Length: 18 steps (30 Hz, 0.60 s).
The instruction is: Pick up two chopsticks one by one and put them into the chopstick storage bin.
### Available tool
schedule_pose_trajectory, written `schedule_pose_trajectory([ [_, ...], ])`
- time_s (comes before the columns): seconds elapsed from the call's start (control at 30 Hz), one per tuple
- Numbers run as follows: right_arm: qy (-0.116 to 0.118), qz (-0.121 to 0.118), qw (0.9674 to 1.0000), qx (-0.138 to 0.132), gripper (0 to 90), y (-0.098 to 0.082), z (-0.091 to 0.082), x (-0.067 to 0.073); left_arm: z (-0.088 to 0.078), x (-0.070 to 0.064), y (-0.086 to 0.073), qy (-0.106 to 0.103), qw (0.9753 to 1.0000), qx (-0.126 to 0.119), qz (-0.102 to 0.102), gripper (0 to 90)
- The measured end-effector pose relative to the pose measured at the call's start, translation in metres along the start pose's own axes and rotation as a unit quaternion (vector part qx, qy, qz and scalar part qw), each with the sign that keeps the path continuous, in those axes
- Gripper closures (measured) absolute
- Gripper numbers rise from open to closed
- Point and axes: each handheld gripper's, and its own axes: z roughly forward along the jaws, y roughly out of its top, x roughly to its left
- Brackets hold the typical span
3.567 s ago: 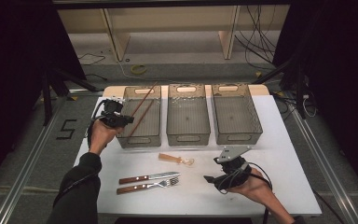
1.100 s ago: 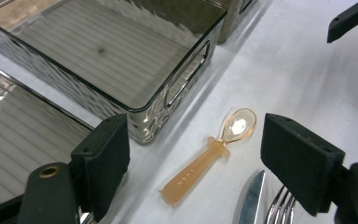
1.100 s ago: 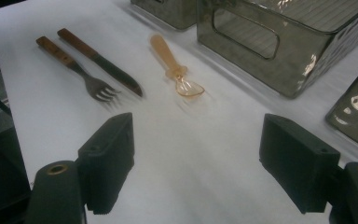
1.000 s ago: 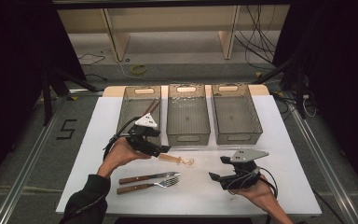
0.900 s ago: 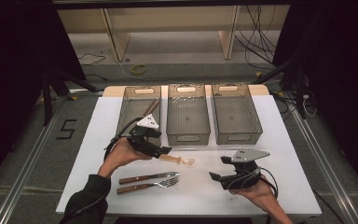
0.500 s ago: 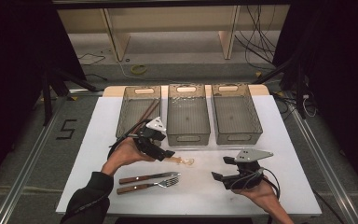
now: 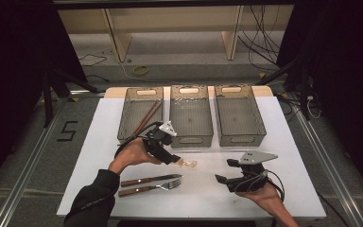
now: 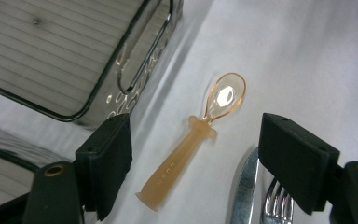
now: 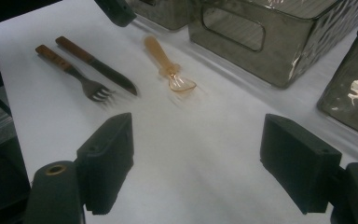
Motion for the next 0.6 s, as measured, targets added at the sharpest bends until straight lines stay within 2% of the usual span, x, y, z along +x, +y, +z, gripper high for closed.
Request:
schedule_pose_trajectory([
  [0.37, 0.001, 0.002, 1.0, 0.002, 26.6, -0.001, 0.0, -0.001, 0.014, 0.005, -0.003, -0.002, 0.9989, 0.045, 0.011, 27.6],
  [0.6, 0.001, 0.002, 1.0, 0.002, 26.6, -0.001, -0.001, -0.001, 0.022, 0.008, -0.007, -0.003, 0.9982, 0.059, 0.008, 28.0],
])
